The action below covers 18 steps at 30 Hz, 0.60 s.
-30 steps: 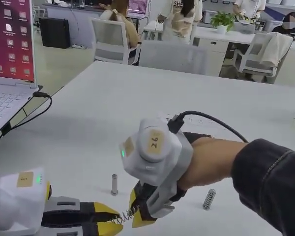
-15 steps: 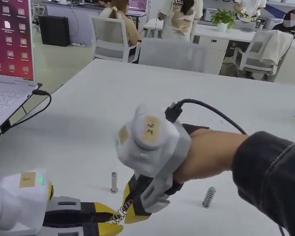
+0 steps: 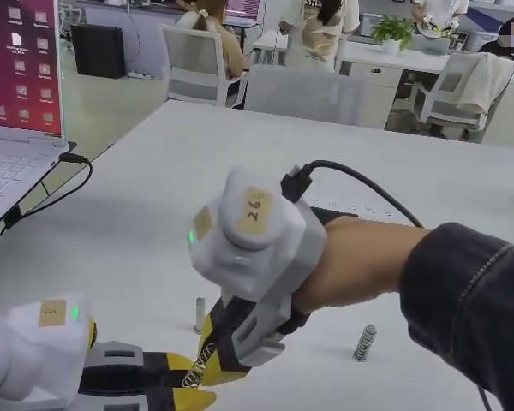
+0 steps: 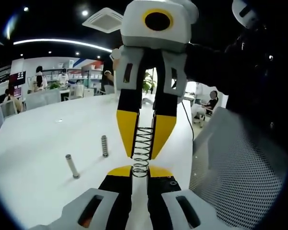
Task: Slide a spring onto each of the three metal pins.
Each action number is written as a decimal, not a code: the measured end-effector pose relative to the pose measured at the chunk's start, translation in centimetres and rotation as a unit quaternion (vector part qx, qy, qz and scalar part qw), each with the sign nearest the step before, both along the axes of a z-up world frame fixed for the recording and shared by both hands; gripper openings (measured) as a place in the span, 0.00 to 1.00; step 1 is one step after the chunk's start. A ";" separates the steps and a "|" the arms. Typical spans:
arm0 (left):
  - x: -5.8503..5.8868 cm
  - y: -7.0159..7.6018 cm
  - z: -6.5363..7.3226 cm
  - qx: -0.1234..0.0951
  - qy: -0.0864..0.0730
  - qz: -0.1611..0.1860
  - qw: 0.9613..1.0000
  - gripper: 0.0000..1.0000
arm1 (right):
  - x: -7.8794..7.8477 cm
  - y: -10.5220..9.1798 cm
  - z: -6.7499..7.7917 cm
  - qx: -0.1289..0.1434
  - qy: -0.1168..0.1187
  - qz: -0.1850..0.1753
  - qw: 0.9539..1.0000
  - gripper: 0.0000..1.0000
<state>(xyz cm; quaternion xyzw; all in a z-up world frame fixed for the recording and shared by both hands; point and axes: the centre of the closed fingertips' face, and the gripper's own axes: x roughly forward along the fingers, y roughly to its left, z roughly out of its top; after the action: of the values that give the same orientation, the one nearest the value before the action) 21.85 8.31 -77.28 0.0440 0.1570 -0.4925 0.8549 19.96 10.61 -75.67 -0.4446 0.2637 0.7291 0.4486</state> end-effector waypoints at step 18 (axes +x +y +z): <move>-0.1 -0.4 0.0 0.001 0.000 -0.006 1.000 0.03 | -0.4 0.4 0.3 -0.001 -0.008 0.011 1.000 0.08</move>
<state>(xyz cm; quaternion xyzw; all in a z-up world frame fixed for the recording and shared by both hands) 21.79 7.90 -77.30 0.0461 0.1573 -0.4971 0.8521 19.57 11.04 -75.41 -0.4542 0.2560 0.7298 0.4422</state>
